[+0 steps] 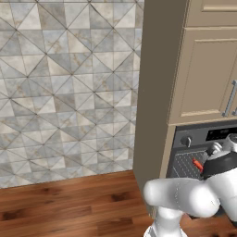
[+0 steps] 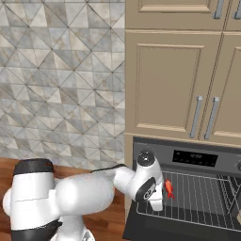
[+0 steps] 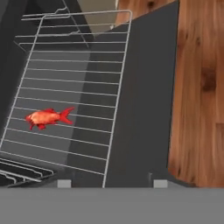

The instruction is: Take the fish from the oven and place it on the plate on the counter.

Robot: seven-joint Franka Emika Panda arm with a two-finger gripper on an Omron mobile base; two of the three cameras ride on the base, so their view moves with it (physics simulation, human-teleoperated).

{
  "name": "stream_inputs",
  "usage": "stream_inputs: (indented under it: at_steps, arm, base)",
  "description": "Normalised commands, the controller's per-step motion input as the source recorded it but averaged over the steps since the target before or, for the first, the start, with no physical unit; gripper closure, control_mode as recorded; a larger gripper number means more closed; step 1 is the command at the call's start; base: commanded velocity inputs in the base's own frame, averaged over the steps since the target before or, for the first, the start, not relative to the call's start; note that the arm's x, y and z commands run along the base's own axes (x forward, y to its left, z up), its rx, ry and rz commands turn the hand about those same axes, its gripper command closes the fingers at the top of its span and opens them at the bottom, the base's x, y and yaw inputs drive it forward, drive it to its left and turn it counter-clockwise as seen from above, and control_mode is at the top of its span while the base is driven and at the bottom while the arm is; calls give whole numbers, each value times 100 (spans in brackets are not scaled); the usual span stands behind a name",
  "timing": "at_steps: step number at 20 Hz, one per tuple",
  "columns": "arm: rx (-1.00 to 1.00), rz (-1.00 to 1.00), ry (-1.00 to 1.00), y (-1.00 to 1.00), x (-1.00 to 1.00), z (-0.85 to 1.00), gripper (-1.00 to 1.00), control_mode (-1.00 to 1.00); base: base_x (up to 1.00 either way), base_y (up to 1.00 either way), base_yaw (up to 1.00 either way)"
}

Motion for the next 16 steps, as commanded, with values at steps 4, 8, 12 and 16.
stream_inputs:
  at_steps: [4, 8, 12, 16]
  arm:
    - [-11, 18, -1, 0, 1, -36, -100, -100]
    - [-3, 37, -13, -6, 2, -6, -100, -100]
    - [0, 52, -10, -36, 2, 6, -100, -100]
    - [0, 52, -21, -27, -18, 39, -100, -100]
  base:
    - [0, 0, 0]
    - [0, 0, 0]
    - [0, 0, 0]
    - [0, 0, 0]
